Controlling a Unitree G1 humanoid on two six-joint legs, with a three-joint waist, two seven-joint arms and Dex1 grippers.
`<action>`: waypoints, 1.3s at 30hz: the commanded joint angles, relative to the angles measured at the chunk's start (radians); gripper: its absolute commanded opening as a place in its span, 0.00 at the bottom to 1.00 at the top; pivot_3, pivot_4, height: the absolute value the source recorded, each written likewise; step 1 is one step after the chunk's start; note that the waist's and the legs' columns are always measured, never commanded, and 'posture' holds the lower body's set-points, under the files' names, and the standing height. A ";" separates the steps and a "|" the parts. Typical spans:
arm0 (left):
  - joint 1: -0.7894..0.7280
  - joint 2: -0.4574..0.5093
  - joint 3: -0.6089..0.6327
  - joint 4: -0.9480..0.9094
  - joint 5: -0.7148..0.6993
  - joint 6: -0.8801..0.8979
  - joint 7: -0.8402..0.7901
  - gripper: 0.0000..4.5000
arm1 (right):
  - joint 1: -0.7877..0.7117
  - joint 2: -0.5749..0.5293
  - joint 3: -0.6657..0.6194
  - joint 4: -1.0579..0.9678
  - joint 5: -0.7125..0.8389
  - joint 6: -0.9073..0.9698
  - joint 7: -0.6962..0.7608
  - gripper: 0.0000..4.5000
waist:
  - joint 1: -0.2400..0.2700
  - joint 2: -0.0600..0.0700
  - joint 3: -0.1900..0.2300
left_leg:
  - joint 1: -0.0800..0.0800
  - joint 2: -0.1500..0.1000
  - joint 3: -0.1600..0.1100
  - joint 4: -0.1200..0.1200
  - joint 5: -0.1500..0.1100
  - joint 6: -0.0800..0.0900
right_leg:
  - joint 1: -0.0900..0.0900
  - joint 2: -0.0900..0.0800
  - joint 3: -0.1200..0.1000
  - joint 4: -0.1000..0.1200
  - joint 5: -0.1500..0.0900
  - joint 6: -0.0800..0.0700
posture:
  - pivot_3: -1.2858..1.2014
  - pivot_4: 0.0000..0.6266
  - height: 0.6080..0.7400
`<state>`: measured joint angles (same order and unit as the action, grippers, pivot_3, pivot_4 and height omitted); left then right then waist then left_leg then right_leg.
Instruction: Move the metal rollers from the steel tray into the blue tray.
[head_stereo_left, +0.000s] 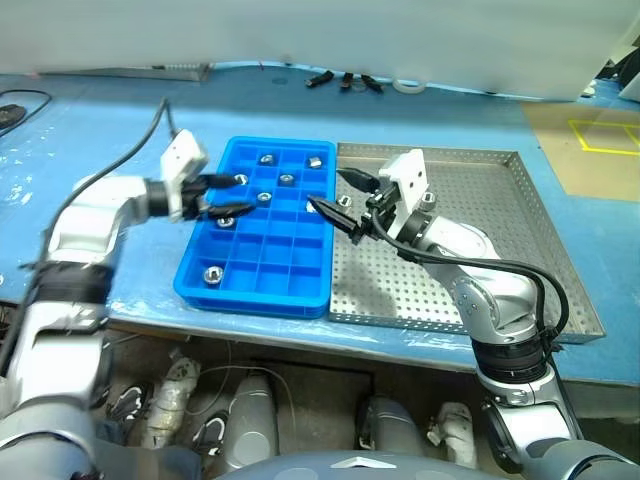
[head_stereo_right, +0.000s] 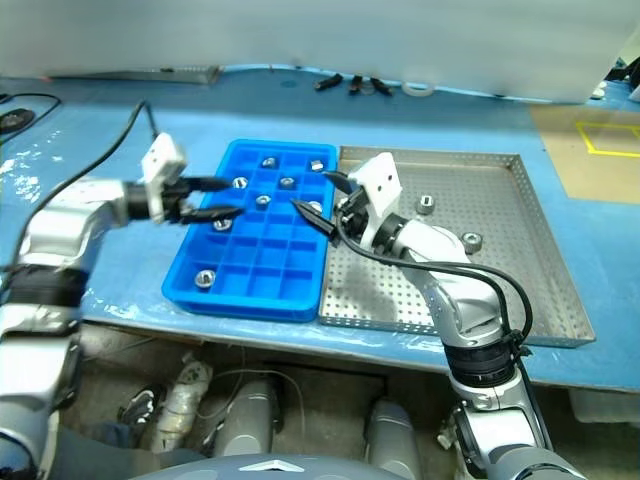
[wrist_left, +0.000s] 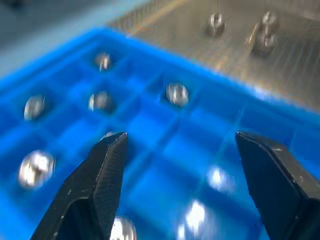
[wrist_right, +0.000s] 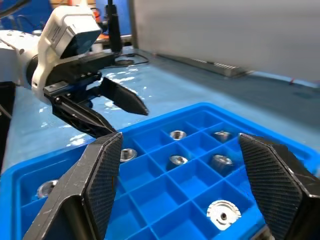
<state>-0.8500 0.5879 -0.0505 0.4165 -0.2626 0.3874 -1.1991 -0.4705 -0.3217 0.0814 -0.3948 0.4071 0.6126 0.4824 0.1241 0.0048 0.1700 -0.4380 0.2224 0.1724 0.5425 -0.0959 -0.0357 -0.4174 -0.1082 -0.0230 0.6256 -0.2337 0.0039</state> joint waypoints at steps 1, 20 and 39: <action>-0.107 -0.094 -0.078 0.151 0.057 -0.130 -0.042 0.80 | 0.010 -0.005 -0.063 -0.075 -0.005 -0.013 -0.051 0.87 | -0.010 0.000 0.000 | 0.000 0.000 0.000 0.001 0.000 0.001 | 0.000 0.000 0.001 -0.001 0.001 0.001 | 0.45 0.24 1.00; -0.470 -0.658 -0.187 0.931 0.392 -0.487 0.246 0.80 | 0.568 -0.016 -0.236 -0.554 -0.048 0.136 -0.320 0.87 | -0.141 0.000 -0.001 | 0.002 -0.001 0.005 0.005 -0.011 0.018 | 0.004 0.000 0.006 -0.010 0.002 0.004 | 0.24 0.24 1.00; -0.468 -0.709 -0.050 0.954 0.445 -0.400 0.468 0.80 | 0.732 0.040 -0.163 -0.652 -0.111 0.128 -0.408 0.87 | -0.303 0.000 -0.001 | -0.004 -0.017 0.007 0.023 -0.025 0.041 | 0.014 -0.016 0.001 -0.023 0.006 0.014 | 0.21 0.24 1.00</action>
<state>-1.2923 -0.1313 -0.1247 1.3901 0.2016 -0.0081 -0.6904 0.2650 -0.2853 -0.0802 -0.9992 0.2993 0.7403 0.0839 -0.1791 0.0049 0.1688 -0.4428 0.2047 0.1791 0.5664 -0.1215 0.0059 -0.4036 -0.1245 -0.0220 0.6021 -0.2282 0.0175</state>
